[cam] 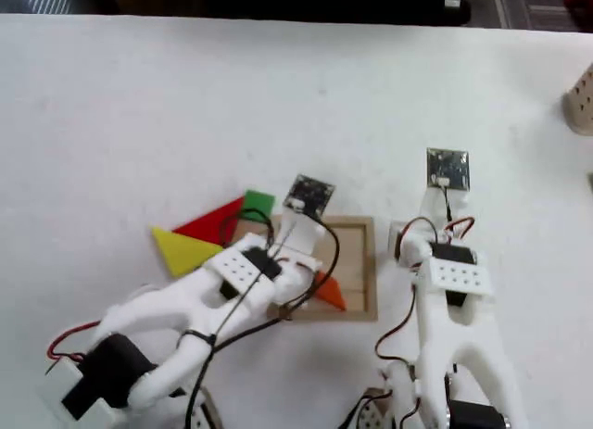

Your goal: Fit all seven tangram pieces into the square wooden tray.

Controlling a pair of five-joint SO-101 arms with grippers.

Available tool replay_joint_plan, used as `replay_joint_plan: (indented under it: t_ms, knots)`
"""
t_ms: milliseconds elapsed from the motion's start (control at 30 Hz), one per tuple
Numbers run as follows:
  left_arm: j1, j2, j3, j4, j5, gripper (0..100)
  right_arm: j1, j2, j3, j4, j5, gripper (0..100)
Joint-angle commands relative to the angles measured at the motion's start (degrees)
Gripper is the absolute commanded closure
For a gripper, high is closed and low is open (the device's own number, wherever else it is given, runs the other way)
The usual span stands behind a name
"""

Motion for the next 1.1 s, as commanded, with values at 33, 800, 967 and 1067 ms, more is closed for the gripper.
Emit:
replay_joint_plan:
  t_ms: [33,800,967,1067]
  knots:
    - [-0.2,2.7,-2.9,-3.4,-0.5,98,-0.5,0.0,-3.0,-1.5,0.1,87.9]
    - [6.9,-8.0,-0.1,-14.9,-0.1,98,-0.5,0.3,-3.5,-1.6,0.1,87.9]
    - [10.6,-5.3,-0.1,-19.0,0.6,98,-0.5,0.3,-3.5,-1.6,0.1,87.9]
    - [10.4,0.6,-3.4,-19.1,3.2,98,-0.5,0.3,-3.5,-1.6,0.1,87.9]
